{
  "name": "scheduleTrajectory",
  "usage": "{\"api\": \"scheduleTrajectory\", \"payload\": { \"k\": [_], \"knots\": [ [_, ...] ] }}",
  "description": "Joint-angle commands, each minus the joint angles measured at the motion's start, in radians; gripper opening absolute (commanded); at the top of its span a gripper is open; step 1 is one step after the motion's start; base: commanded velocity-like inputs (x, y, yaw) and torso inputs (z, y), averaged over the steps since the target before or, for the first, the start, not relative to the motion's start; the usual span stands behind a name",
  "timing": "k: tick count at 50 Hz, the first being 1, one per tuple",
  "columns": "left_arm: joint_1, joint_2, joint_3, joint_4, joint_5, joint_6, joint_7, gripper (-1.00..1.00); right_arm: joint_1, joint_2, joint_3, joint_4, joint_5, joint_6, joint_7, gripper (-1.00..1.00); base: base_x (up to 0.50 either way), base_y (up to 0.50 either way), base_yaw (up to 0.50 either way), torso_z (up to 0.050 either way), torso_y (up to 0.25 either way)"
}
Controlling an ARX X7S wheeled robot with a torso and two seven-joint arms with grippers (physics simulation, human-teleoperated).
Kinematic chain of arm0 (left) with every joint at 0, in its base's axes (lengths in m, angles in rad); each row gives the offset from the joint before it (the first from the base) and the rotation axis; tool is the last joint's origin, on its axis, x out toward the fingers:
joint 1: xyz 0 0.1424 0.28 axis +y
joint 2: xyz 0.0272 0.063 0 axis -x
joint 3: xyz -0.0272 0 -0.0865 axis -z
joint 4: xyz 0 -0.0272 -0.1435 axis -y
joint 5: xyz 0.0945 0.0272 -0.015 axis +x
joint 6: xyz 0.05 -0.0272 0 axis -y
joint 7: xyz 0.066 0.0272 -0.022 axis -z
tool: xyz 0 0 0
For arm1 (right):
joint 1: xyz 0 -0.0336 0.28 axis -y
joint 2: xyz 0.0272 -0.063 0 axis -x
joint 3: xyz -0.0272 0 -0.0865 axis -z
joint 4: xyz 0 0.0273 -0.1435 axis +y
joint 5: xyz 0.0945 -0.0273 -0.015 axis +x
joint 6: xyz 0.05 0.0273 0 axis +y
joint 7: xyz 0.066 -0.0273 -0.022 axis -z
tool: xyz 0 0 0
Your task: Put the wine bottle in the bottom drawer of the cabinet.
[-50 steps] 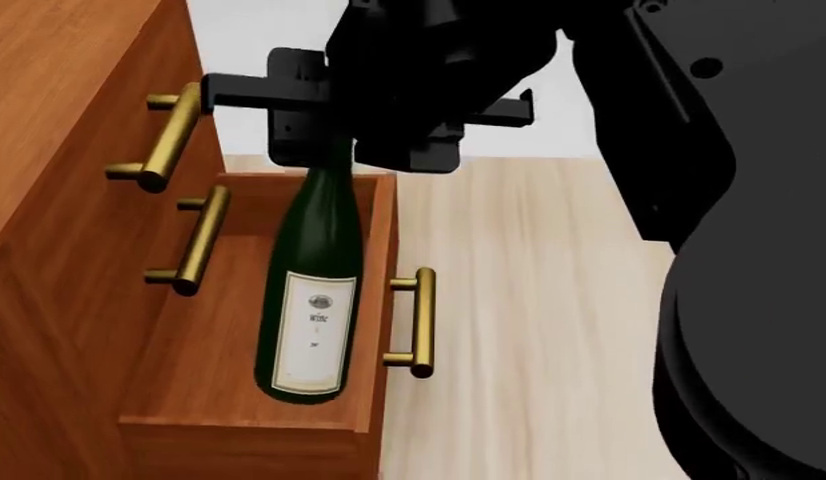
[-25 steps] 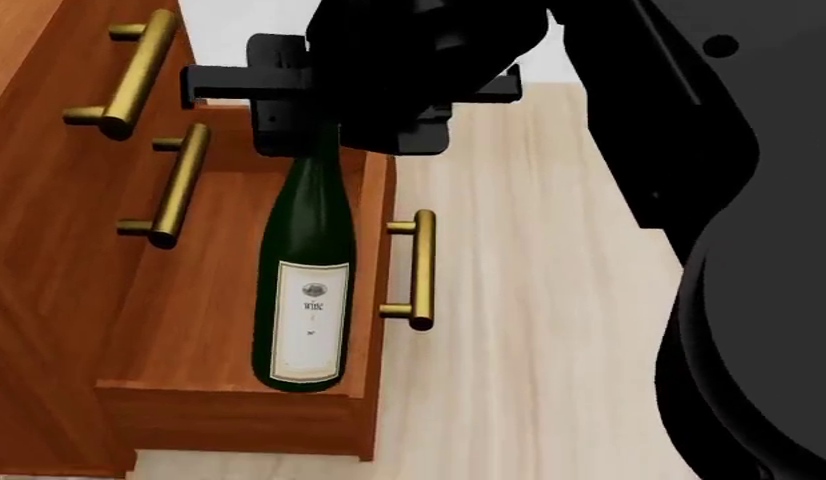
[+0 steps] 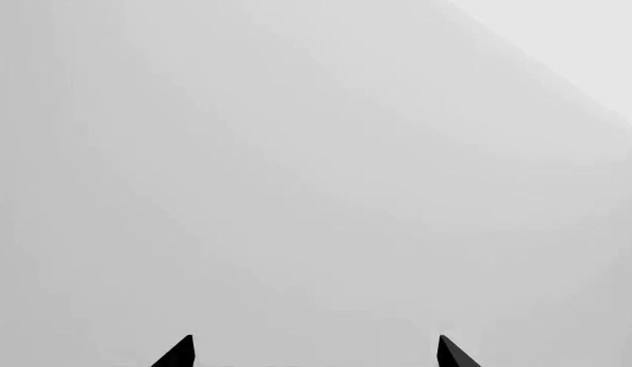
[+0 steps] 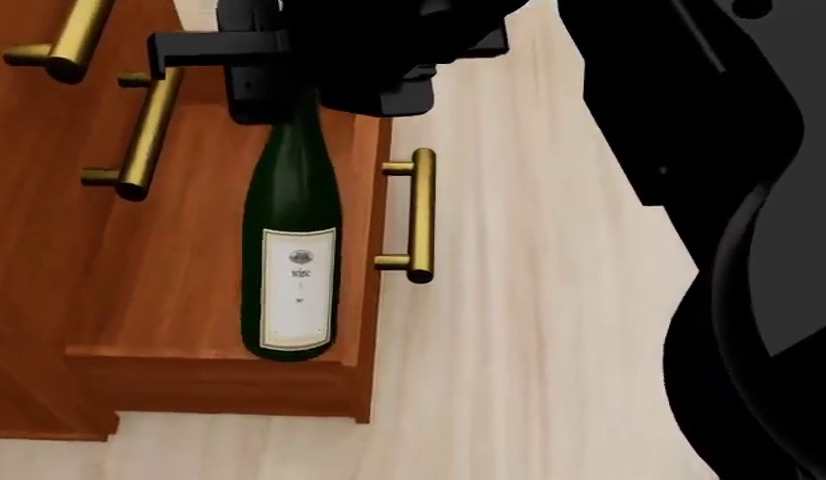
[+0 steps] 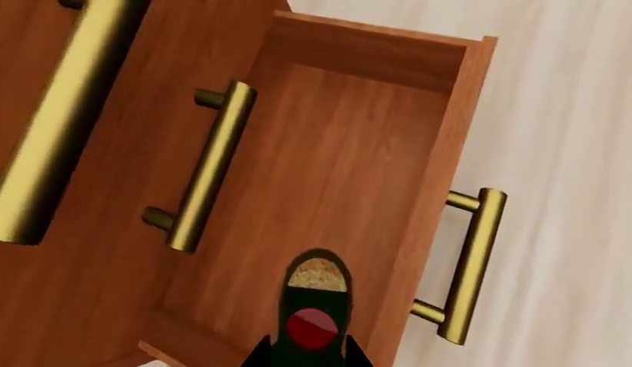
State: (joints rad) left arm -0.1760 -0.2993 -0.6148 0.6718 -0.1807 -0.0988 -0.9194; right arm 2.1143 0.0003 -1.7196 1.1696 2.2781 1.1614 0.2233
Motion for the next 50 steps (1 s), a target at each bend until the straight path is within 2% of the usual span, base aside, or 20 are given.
{"api": "scheduleTrajectory", "payload": {
  "k": [1,20,23,29,31,34,41,43,50],
  "knots": [
    [0.002,-0.001,0.001,-0.002,-0.002,0.005,-0.001,1.0,0.015,0.0,0.031,-0.006,-0.039,-0.021,-0.012,-1.0,0.0,0.0,0.0,0.0,-0.152],
    [0.006,-0.004,0.0,0.001,-0.011,0.006,-0.001,1.0,-0.03,0.0,0.028,0.019,-0.089,-0.058,-0.011,-1.0,0.0,0.0,0.0,0.0,-0.149],
    [-0.009,-0.018,0.001,0.017,-0.015,-0.03,-0.01,1.0,-0.046,0.0,0.025,0.028,-0.088,-0.059,-0.019,-1.0,0.0,0.0,0.0,0.0,-0.15],
    [0.006,-0.005,0.0,0.002,-0.011,0.004,-0.006,1.0,-0.069,0.0,0.026,0.024,-0.096,-0.058,-0.013,-1.0,0.0,0.0,0.0,0.0,-0.149],
    [-0.013,-0.023,0.001,0.022,-0.018,-0.04,-0.014,1.0,-0.073,0.0,0.025,0.028,-0.094,-0.055,-0.011,-1.0,0.0,0.0,0.0,0.0,-0.147],
    [0.006,-0.006,0.001,0.003,-0.011,0.003,-0.007,1.0,-0.082,0.0,0.02,0.037,-0.089,-0.057,-0.007,-1.0,0.0,0.0,0.0,0.0,-0.148],
    [0.006,-0.005,0.0,0.003,-0.013,0.003,-0.01,1.0,-0.087,0.0,0.022,0.03,-0.088,-0.051,-0.001,-1.0,0.0,0.0,0.0,0.0,-0.145],
    [-0.018,-0.027,0.004,0.024,-0.012,-0.051,-0.023,1.0,-0.086,0.0,0.025,0.025,-0.091,-0.051,-0.003,-1.0,0.0,0.0,0.0,0.0,-0.146],
    [0.006,-0.007,0.003,0.002,-0.005,0.002,-0.015,1.0,-0.086,0.0,0.026,0.023,-0.089,-0.049,0.004,-1.0,0.0,0.0,0.0,0.0,-0.143]
  ]
}}
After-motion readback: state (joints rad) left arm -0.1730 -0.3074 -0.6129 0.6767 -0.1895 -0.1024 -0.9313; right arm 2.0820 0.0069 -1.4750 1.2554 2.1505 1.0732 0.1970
